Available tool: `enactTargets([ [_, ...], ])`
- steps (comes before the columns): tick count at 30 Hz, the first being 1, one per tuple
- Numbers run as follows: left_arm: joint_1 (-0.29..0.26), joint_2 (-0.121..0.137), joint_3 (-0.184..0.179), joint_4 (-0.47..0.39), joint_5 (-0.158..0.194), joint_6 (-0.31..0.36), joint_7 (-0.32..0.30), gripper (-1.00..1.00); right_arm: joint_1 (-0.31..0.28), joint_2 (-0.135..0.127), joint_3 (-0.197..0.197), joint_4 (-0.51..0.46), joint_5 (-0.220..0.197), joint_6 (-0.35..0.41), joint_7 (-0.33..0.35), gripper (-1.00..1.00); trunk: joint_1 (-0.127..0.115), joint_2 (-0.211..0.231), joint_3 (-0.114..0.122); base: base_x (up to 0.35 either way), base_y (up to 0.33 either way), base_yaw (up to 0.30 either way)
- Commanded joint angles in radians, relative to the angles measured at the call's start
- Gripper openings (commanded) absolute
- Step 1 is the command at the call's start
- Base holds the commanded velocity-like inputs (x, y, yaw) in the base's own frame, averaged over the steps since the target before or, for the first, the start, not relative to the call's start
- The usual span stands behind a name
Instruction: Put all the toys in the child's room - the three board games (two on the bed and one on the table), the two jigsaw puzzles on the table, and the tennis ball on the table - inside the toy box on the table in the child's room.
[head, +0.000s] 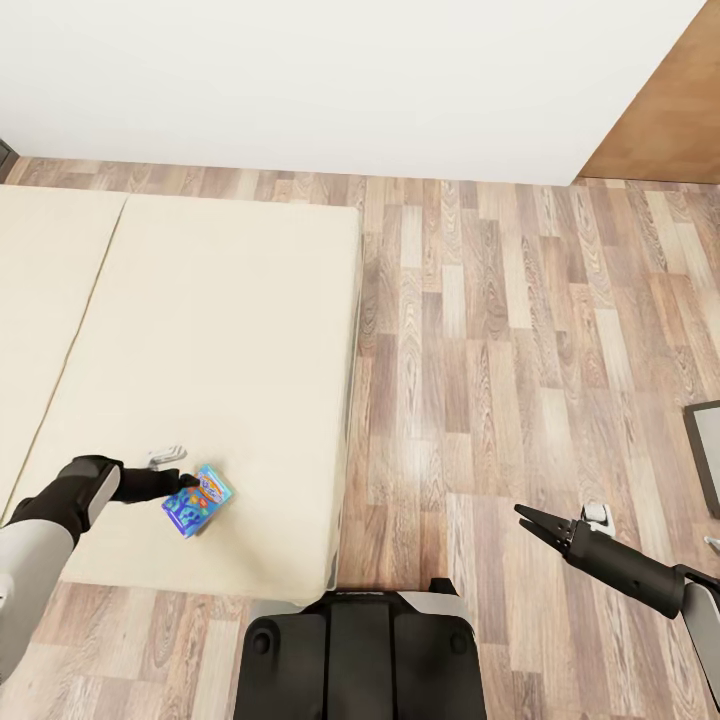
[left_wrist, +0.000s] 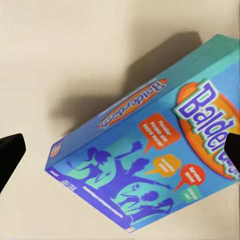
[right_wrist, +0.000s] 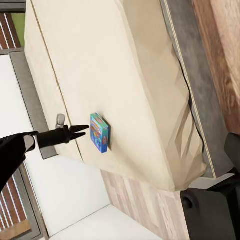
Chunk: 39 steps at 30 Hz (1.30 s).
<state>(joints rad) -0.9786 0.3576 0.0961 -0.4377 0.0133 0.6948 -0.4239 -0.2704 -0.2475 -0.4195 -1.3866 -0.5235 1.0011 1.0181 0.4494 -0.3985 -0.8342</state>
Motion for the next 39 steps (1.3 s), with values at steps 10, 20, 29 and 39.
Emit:
enactTargets([
  [10,-0.009,-0.023,0.003,-0.005,0.001,-0.002,0.045,1.0,-0.001,-0.001,-0.001,0.0,0.002,0.004,0.004,1.0,0.001,-0.001,-0.001,0.0,0.0,0.0],
  [20,-0.013,-0.038,0.003,-0.039,0.002,-0.004,0.07,1.0,-0.001,-0.001,-0.001,0.0,0.002,0.004,0.004,1.0,0.001,-0.001,-0.007,0.0,0.0,0.0],
  [29,-0.014,-0.042,0.001,-0.049,0.001,-0.009,0.073,1.0,-0.001,-0.001,-0.001,0.0,0.002,0.004,0.004,1.0,0.001,-0.001,-0.017,0.0,0.0,0.0],
  [39,-0.013,-0.041,-0.001,-0.05,0.001,-0.02,0.071,1.0,-0.001,-0.001,-0.001,0.0,0.002,0.003,0.004,1.0,0.001,-0.001,-0.03,0.0,0.0,0.0],
])
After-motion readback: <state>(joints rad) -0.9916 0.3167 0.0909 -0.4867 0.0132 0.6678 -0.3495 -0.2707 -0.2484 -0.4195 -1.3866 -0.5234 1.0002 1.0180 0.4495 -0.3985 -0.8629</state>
